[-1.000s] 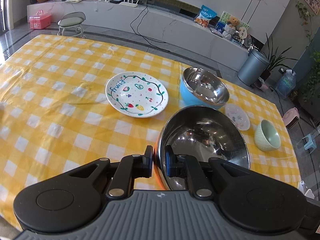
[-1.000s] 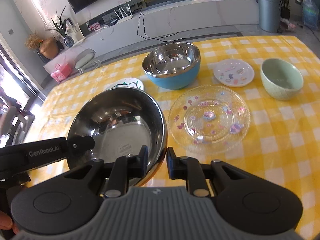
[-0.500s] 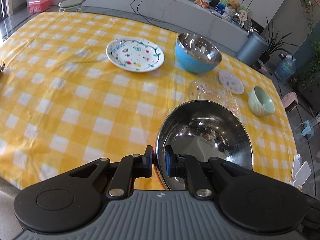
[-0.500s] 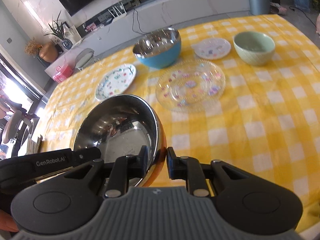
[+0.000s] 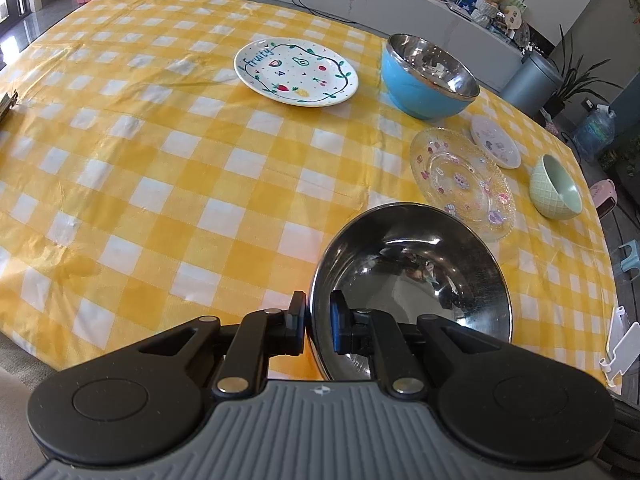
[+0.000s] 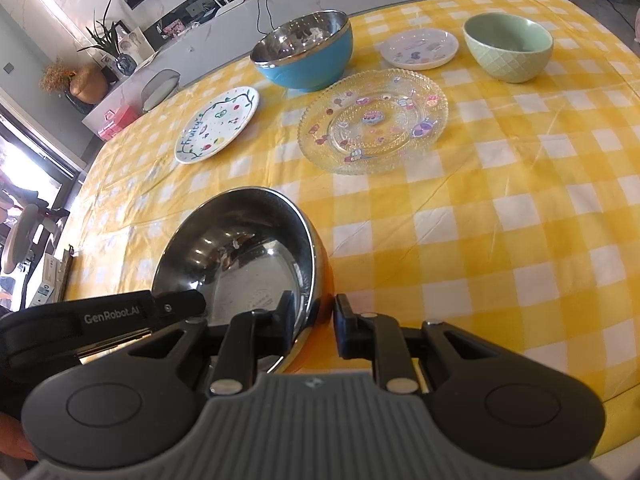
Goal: Organize plates and bowls
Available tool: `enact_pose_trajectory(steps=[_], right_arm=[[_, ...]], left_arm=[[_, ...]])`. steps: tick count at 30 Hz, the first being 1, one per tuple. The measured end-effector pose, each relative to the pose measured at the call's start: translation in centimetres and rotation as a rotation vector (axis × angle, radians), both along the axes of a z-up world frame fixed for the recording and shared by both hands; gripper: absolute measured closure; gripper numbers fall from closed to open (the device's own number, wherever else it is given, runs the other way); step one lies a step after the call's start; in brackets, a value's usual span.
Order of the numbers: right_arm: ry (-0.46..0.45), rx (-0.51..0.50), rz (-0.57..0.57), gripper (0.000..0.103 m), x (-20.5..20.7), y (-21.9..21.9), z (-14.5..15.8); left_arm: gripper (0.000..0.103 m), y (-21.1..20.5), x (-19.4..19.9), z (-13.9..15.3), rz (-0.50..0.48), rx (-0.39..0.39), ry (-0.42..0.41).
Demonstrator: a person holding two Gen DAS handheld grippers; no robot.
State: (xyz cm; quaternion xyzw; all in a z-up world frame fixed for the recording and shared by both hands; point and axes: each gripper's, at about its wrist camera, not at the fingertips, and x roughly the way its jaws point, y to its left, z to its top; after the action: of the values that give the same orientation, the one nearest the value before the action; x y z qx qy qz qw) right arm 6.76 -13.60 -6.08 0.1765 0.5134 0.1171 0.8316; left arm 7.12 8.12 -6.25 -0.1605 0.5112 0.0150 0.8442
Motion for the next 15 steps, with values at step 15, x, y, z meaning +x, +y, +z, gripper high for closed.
enact_pose_trajectory(steps=[15], right_arm=[[-0.021,-0.031,0.014,0.070,-0.06,0.24,0.16]], left_arm=[[0.076,0.07,0.27,0.06,0.009,0.007,-0.002]])
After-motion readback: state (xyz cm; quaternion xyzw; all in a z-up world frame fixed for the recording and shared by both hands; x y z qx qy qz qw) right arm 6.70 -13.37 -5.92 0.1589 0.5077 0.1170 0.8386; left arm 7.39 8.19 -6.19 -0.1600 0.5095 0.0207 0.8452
